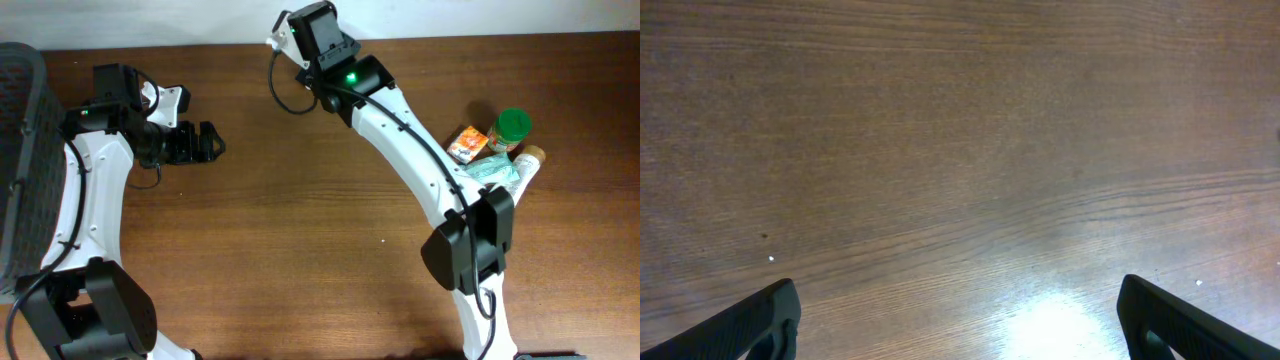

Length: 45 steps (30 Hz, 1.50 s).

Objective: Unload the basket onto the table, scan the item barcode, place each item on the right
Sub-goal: 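Hold the yellow bag's barcode in front of the scanner window, then carry the yellow bag right and drop it beside the other items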

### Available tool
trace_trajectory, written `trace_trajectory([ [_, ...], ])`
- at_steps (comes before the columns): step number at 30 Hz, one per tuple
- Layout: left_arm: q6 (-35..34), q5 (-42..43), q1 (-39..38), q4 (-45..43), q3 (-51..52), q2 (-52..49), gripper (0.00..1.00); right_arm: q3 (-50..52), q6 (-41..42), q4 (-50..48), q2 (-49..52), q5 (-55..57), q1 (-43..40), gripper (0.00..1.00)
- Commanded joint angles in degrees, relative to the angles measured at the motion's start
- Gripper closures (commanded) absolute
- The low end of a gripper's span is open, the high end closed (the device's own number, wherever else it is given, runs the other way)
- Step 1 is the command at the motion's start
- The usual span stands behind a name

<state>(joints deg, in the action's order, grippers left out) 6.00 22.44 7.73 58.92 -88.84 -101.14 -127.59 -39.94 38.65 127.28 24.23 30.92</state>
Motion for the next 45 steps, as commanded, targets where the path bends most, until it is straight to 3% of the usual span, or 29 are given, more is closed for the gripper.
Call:
trace_trajectory([
  [1, 0.31, 0.20, -0.04, -0.04, -0.02, -0.52, 0.01, -1.57, -15.10, -3.87, -0.24, 8.09, -0.55, 0.96],
  [15, 0.31, 0.22, -0.04, -0.04, -0.02, -0.52, 0.01, -1.57, -45.92, -21.14, 10.36, 8.13, -1.79, 0.96],
  [20, 0.33, 0.22, -0.04, -0.04, -0.02, -0.52, 0.01, -1.57, -47.36, -32.04, 14.45, 12.46, -1.79, 0.96],
  [38, 0.31, 0.22, -0.04, -0.04, -0.02, -0.52, 0.01, -1.57, -49.37, -31.63, 14.60, 14.01, -1.70, 0.96],
  [45, 0.31, 0.20, -0.04, -0.04, -0.02, -0.52, 0.01, -1.57, -41.79, -31.41, 12.52, 13.77, -1.68, 0.96],
])
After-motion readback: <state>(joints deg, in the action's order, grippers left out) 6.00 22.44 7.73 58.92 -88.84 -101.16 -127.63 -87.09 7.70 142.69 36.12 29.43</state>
